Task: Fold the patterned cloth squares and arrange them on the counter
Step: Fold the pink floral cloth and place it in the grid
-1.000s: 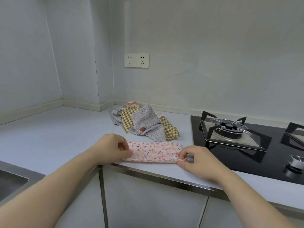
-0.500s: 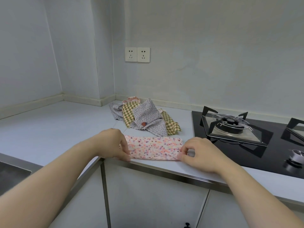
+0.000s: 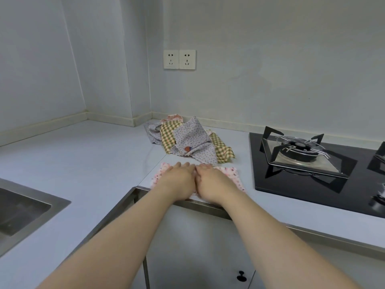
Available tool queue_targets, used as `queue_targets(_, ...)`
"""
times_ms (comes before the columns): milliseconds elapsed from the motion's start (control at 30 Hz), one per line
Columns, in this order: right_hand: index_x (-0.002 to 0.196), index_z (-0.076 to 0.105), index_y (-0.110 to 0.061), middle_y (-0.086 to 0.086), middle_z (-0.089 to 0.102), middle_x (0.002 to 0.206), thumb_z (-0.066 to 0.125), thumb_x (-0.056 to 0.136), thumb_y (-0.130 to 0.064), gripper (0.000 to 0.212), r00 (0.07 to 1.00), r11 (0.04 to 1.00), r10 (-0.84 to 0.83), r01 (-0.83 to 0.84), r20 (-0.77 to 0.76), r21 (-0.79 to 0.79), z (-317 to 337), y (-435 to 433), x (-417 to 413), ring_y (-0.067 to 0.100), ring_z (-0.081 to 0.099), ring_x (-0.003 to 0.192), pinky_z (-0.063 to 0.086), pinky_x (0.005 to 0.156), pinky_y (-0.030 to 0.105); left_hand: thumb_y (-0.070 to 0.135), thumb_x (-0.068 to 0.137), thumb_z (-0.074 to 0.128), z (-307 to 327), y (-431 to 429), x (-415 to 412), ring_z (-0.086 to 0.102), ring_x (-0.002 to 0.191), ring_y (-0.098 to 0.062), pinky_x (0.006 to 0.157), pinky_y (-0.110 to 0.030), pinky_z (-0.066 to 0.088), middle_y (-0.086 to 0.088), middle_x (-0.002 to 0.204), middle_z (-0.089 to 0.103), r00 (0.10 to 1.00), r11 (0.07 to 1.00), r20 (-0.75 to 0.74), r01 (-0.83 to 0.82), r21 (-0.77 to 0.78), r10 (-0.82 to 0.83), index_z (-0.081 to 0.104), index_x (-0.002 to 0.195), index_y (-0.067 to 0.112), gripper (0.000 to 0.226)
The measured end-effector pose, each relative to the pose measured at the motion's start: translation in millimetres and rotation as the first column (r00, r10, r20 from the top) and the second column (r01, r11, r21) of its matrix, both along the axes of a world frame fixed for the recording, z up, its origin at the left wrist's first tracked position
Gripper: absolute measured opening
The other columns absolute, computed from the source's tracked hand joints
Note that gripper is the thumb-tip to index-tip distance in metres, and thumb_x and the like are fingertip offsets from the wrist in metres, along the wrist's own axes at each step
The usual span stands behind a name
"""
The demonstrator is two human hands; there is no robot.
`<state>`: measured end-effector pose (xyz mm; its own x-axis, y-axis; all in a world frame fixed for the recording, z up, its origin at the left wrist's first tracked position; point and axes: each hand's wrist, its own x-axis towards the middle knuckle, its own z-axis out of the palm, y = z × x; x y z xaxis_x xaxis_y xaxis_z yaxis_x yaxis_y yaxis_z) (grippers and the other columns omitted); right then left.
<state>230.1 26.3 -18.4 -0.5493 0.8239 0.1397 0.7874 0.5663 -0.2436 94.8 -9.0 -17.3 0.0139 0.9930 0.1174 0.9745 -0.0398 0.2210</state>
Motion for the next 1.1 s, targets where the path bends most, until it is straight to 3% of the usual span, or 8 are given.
queue_targets(67,0.154,0.034,-0.012,0.008,0.034,0.161,0.023,0.109,-0.032,0.051,0.999,1.0,-0.003,0.003,0.048,-0.013,-9,2,0,0.023,0.028,0.149,0.024,0.122,0.038,0.032,0.108,0.023,-7,-5,1,0.026,0.149,-0.028,0.122,-0.044,0.018,-0.002,0.161,0.033,0.997,0.998,-0.071,-0.041,-0.037,0.038,0.033,0.154,0.02,0.048)
queue_targets(167,0.16,0.022,-0.012,0.005,0.019,0.168,0.018,0.109,-0.036,0.057,0.994,0.999,-0.041,0.044,0.097,-0.024,-11,4,4,0.02,0.014,0.155,0.013,0.127,0.04,0.039,0.108,0.016,-5,-3,-2,0.006,0.156,-0.025,0.126,-0.046,0.005,0.005,0.17,0.009,0.994,0.992,-0.087,-0.072,-0.105,0.063,0.013,0.162,0.028,0.055)
queue_targets(433,0.162,0.013,-0.011,0.006,0.011,0.17,0.014,0.106,-0.052,0.069,0.974,0.982,-0.176,0.184,0.142,-0.045,-5,-2,44,0.022,0.01,0.156,0.007,0.127,0.043,0.049,0.107,0.011,-1,-11,-30,-0.002,0.157,-0.023,0.126,-0.049,0.001,0.002,0.17,-0.002,0.979,0.966,-0.085,-0.198,-0.167,0.186,0.003,0.163,0.024,0.062)
queue_targets(600,0.16,0.022,-0.011,0.006,0.023,0.167,0.01,0.104,-0.053,0.071,0.927,0.945,-0.322,0.326,0.19,0.012,-2,0,70,0.025,0.018,0.154,0.003,0.125,0.053,0.058,0.104,0.012,1,-13,-34,-0.004,0.157,-0.021,0.125,-0.051,0.0,0.002,0.17,-0.005,0.969,0.95,-0.092,-0.242,-0.198,0.228,0.003,0.163,0.026,0.068)
queue_targets(767,0.158,0.031,-0.012,0.003,0.029,0.165,0.005,0.102,-0.058,0.077,0.932,0.935,-0.356,0.354,0.066,0.04,-7,-2,75,0.022,0.01,0.156,0.002,0.125,0.054,0.055,0.104,0.013,9,-11,-29,-0.006,0.156,-0.024,0.123,-0.057,-0.005,-0.002,0.17,-0.008,0.956,0.925,-0.141,-0.286,-0.25,0.258,0.001,0.162,0.022,0.068)
queue_targets(867,0.153,0.042,-0.009,0.004,0.036,0.162,0.004,0.101,-0.06,0.081,0.897,0.897,-0.437,0.44,-0.058,0.042,-4,-2,78,0.024,0.01,0.156,0.003,0.125,0.054,0.049,0.105,0.017,16,-8,-10,-0.006,0.156,-0.026,0.122,-0.059,-0.007,-0.008,0.17,-0.007,0.948,0.941,-0.208,-0.282,-0.187,0.243,0.006,0.162,0.012,0.068)
queue_targets(1000,0.134,0.063,-0.011,0.008,0.045,0.156,0.019,0.103,-0.056,0.07,0.877,0.876,-0.481,0.481,-0.008,0.04,-3,-2,80,0.028,0.014,0.155,0.005,0.124,0.054,0.043,0.108,0.019,21,-6,38,-0.003,0.157,-0.025,0.126,-0.052,0.0,-0.008,0.17,-0.001,0.989,0.991,-0.135,-0.081,-0.105,0.066,0.007,0.161,0.009,0.064)
queue_targets(1100,0.126,0.068,-0.018,0.006,0.055,0.146,0.035,0.1,-0.054,0.055,0.887,0.885,-0.462,0.463,-0.021,0.05,-4,-2,80,0.029,0.02,0.154,0.01,0.124,0.055,0.048,0.107,0.016,9,-5,60,-0.002,0.157,-0.025,0.126,-0.051,0.002,-0.006,0.17,-0.001,0.994,0.991,-0.108,-0.04,-0.124,0.027,0.005,0.162,0.011,0.067)
